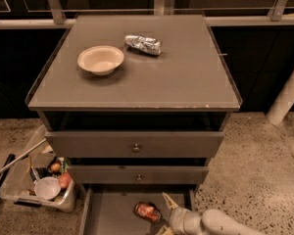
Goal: Pick coke can from bottom drawer and place on counter
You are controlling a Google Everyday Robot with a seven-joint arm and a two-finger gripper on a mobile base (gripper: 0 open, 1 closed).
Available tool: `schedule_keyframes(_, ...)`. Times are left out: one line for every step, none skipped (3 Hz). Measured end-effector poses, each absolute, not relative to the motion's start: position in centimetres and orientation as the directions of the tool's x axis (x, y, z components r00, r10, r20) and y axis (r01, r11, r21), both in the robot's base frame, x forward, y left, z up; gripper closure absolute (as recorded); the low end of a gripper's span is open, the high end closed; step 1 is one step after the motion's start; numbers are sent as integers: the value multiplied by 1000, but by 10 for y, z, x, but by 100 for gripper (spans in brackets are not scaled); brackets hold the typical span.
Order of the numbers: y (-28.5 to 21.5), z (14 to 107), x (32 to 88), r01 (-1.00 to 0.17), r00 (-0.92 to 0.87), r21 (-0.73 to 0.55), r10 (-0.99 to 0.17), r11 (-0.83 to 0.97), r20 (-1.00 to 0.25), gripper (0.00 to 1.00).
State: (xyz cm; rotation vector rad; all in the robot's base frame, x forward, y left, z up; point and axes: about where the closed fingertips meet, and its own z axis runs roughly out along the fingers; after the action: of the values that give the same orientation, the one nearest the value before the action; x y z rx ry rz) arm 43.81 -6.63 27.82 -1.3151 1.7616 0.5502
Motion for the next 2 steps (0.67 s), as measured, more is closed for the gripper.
schedule_keyframes(-56, 254, 445, -922, -96, -141, -566, 360, -819, 0)
schedule_keyframes(-48, 228, 452, -920, -97, -149, -580, 363, -809, 0)
